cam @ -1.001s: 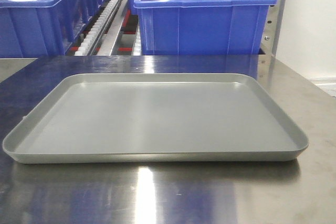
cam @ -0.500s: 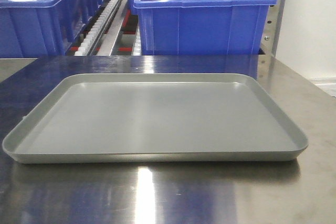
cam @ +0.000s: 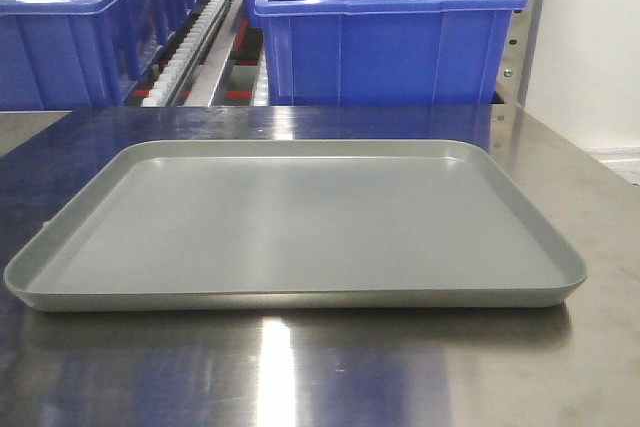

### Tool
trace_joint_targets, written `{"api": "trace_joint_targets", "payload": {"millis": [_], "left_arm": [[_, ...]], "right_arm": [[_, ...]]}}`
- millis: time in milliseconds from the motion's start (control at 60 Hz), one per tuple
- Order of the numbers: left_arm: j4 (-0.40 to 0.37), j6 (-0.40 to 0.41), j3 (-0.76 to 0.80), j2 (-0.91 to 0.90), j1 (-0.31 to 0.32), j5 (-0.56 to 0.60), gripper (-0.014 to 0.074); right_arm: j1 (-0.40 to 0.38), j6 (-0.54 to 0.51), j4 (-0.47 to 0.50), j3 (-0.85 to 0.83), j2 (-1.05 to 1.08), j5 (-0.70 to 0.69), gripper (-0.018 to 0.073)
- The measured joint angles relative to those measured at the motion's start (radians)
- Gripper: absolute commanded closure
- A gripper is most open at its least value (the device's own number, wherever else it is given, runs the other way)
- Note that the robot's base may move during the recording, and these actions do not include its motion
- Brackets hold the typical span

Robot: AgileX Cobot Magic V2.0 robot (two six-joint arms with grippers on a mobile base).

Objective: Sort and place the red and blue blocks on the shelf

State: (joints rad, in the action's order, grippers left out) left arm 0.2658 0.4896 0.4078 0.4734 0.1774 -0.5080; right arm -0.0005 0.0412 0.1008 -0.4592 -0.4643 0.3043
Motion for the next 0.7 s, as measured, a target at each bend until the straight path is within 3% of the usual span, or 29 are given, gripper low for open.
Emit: {"api": "trace_joint_targets", "payload": {"millis": [701], "left_arm": [[0.000,0.000,-0.001,0.000,0.000,0.010,0.0474]], "right_arm": [[0.000,0.000,0.000,0.000,0.000,0.000,0.0505]]}}
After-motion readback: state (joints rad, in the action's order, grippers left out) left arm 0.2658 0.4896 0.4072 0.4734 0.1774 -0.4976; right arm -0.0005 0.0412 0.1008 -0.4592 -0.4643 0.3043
